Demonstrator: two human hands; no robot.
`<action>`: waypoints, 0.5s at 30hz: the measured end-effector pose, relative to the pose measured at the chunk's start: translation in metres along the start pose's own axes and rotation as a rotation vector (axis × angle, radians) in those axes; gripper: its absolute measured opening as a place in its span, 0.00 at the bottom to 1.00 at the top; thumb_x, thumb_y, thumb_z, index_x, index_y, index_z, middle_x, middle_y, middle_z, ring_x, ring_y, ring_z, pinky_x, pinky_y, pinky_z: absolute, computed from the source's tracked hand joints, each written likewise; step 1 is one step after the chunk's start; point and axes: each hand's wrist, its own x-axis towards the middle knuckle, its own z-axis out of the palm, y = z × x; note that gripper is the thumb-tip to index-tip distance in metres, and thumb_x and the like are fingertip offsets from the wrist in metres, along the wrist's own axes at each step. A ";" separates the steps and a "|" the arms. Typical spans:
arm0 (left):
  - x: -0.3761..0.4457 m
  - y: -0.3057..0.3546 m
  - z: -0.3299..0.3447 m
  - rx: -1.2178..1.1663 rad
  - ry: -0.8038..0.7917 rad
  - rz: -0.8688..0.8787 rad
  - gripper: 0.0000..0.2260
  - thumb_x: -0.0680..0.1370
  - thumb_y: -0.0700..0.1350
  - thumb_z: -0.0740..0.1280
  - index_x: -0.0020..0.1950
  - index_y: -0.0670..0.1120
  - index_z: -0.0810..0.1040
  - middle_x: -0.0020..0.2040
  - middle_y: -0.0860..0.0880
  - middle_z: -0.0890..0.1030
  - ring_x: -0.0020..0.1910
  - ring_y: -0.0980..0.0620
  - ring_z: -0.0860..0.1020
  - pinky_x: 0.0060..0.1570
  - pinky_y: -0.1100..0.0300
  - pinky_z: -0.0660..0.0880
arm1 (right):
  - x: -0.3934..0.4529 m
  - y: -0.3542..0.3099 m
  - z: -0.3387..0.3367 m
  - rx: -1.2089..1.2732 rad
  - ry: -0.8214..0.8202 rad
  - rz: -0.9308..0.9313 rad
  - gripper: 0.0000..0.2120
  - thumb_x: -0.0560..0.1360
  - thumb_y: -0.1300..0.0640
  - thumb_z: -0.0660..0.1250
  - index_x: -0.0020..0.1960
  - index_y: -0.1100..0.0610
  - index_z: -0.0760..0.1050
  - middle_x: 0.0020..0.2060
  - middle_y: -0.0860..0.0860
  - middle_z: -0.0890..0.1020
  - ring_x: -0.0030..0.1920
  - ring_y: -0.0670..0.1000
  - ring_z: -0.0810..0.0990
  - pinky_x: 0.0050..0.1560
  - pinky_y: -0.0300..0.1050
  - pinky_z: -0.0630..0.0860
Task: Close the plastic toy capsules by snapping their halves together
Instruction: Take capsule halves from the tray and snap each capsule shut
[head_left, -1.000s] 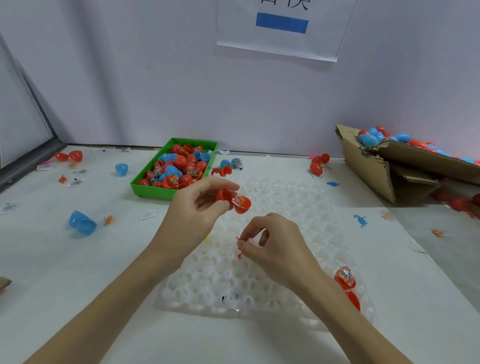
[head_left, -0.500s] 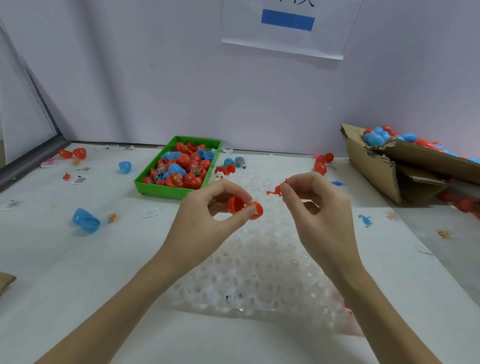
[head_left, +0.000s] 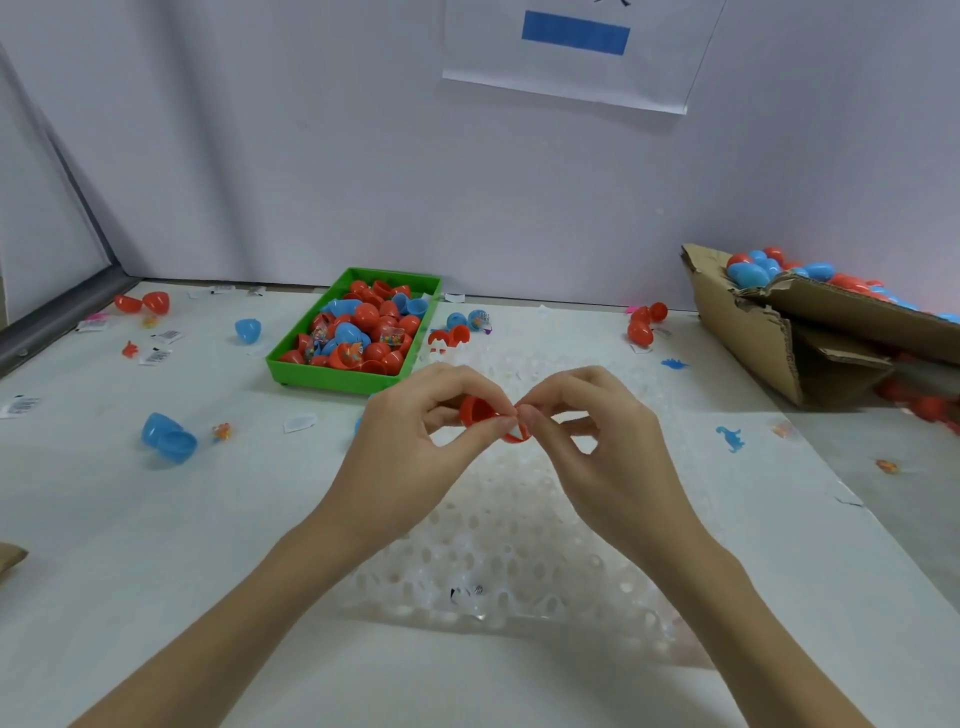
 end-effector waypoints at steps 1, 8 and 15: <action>0.000 0.000 0.000 -0.029 0.012 -0.010 0.03 0.77 0.41 0.76 0.49 0.47 0.85 0.46 0.51 0.85 0.50 0.47 0.85 0.53 0.59 0.82 | 0.000 0.000 0.000 0.066 -0.019 0.016 0.08 0.81 0.60 0.67 0.49 0.51 0.84 0.48 0.44 0.83 0.51 0.44 0.82 0.51 0.37 0.80; 0.004 0.002 -0.006 -0.299 0.135 -0.177 0.04 0.77 0.41 0.76 0.48 0.50 0.86 0.47 0.49 0.87 0.50 0.47 0.87 0.52 0.63 0.80 | 0.001 -0.008 -0.003 0.483 -0.135 0.081 0.13 0.80 0.62 0.70 0.63 0.57 0.83 0.53 0.48 0.87 0.52 0.49 0.87 0.53 0.42 0.83; -0.001 0.002 0.000 -0.114 0.110 -0.108 0.09 0.77 0.40 0.76 0.54 0.48 0.80 0.49 0.52 0.85 0.49 0.50 0.86 0.50 0.61 0.83 | -0.005 0.002 0.011 0.067 0.022 -0.123 0.11 0.80 0.62 0.69 0.61 0.55 0.84 0.54 0.51 0.79 0.41 0.47 0.85 0.46 0.36 0.81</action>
